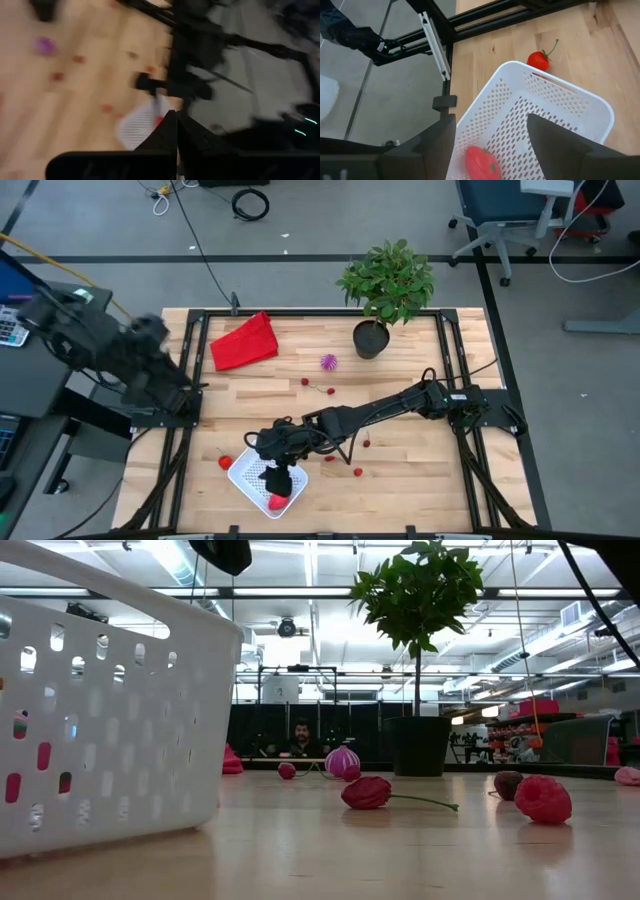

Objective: Pick and placing Produce into tupperware
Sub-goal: Put the strawberry in the basket

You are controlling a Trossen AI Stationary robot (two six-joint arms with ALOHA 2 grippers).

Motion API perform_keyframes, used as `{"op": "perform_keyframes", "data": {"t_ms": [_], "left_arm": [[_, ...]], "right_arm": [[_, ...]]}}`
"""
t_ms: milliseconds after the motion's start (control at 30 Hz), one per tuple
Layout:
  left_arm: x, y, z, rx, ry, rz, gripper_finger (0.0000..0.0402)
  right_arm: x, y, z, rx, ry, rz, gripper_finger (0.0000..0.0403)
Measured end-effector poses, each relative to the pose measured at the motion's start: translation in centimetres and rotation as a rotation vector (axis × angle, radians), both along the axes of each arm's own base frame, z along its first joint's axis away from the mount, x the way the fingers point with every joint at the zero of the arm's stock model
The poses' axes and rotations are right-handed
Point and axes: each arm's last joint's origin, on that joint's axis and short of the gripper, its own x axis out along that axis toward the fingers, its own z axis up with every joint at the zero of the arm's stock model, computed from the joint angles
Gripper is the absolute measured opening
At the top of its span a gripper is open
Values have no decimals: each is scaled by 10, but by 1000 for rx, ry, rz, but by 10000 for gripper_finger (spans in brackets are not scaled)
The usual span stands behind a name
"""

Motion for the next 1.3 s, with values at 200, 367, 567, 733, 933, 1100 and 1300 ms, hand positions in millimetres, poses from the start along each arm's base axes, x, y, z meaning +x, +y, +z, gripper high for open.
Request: {"op": "perform_keyframes", "data": {"t_ms": [200, 367, 567, 733, 933, 1100, 1300], "left_arm": [[21, -16, -53, 23, 352, -82, 16], [38, -31, -109, 100, 584, -134, 21], [43, -40, -156, 83, 808, -205, 22], [50, -45, -185, 76, 854, -195, 33], [57, -49, -220, 136, 831, -290, 75], [57, -51, -245, 184, 835, -360, 122], [52, -56, -269, 206, 865, -385, 165]], "right_arm": [[0, 1, 0, 5, 3, -2, 254], [-1, 4, 0, 6, 3, 3, 254], [-2, 5, 0, 7, 3, 4, 254], [-1, 5, 0, 7, 3, 3, 254], [-2, 5, 0, 41, 17, -25, 254], [-2, 6, 0, 44, 18, -26, 254], [-3, 9, 0, 43, 18, -20, 254]]}}
